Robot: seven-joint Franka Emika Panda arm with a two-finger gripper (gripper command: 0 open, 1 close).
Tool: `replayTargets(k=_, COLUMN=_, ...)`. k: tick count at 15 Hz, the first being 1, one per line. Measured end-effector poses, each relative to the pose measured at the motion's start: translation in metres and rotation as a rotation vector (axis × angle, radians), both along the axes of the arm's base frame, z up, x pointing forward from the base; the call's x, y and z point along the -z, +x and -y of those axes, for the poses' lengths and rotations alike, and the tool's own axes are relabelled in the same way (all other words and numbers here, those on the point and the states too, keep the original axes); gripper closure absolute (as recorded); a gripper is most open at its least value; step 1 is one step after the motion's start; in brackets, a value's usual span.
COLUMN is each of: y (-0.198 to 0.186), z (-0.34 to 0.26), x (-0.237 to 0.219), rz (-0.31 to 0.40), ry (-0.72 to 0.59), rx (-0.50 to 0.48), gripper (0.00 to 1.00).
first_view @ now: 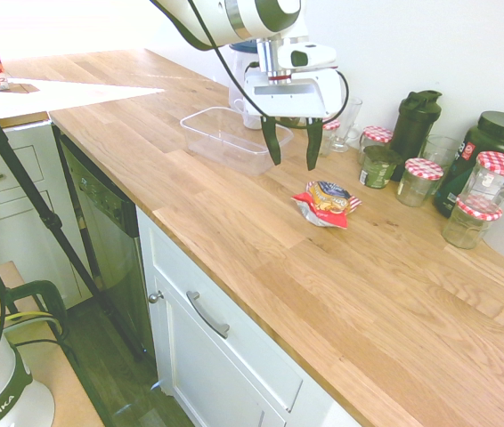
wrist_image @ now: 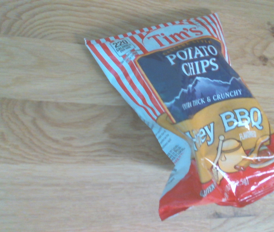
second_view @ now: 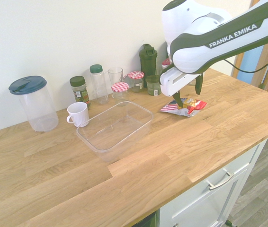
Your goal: Put the chip bag into the container
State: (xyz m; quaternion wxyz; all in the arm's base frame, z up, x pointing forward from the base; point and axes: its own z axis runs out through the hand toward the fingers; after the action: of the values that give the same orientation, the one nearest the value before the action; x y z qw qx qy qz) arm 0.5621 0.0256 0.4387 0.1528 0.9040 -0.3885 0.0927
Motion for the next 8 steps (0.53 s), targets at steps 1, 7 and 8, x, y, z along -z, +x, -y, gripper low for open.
replayTargets(k=1, y=0.006, z=-0.001, x=0.004, rz=-0.008, ry=-0.015, rx=-0.002, gripper=0.0)
replayTargets(k=7, y=0.018, z=-0.006, x=0.052, rz=-0.078, ry=-0.045, rx=0.007, gripper=1.0)
replayTargets(k=8, y=0.019, z=-0.006, x=0.059, rz=-0.086, ry=-0.045, rx=0.01, gripper=1.0)
